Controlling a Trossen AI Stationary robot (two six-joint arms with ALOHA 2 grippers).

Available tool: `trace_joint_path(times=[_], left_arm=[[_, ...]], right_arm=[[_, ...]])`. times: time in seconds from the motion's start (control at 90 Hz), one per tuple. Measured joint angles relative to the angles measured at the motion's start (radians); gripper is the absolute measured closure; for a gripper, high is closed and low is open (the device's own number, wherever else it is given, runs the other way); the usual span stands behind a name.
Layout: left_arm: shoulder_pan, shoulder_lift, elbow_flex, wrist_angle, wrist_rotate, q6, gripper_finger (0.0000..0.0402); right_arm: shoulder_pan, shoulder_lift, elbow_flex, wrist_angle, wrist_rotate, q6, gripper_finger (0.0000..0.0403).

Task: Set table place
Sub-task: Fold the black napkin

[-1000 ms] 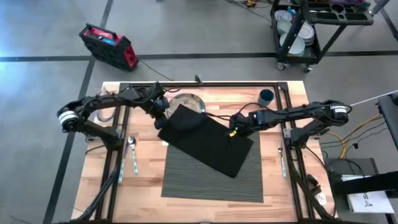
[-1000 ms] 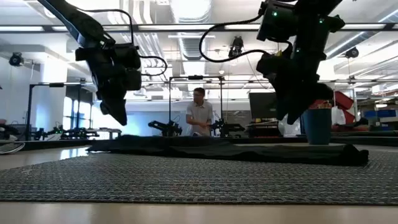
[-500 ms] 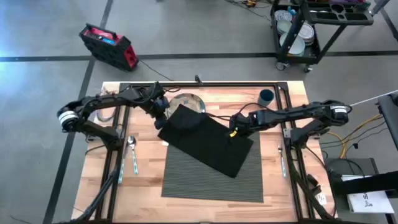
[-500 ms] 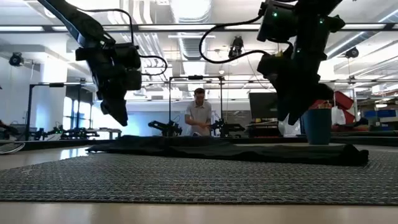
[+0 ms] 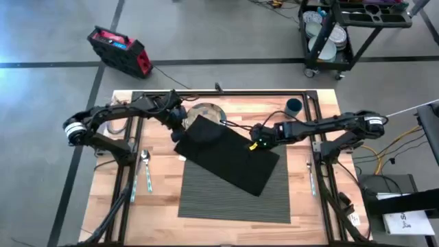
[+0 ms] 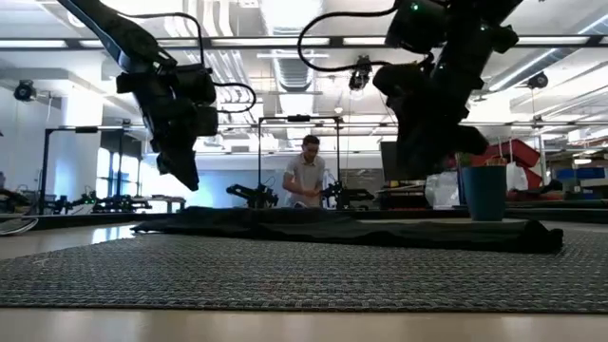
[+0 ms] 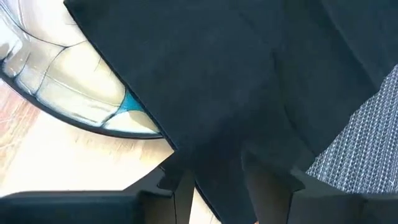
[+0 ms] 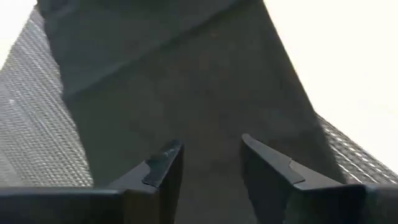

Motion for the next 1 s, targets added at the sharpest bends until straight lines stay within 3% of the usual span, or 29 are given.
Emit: trace_joint_path(times=[0.367,0.778,1.0], left_arm=[[0.000,0.000,0.000,0.009,0.000,0.000,0.0276],[0.000,0.000,0.000,0.013,0.000,0.000,0.0298],[0.000,0.001,0.000,0.017,0.000,0.000,0.0294]], right_arm=[[0.033,0.002,0.000,-0.001,0.008,0.014,0.0288],[0.032,0.001,0.002,0.006,0.009,0.025,0.0279],[0.004,-0.007,0.119,0.004,0.008,-0.041,0.0275]])
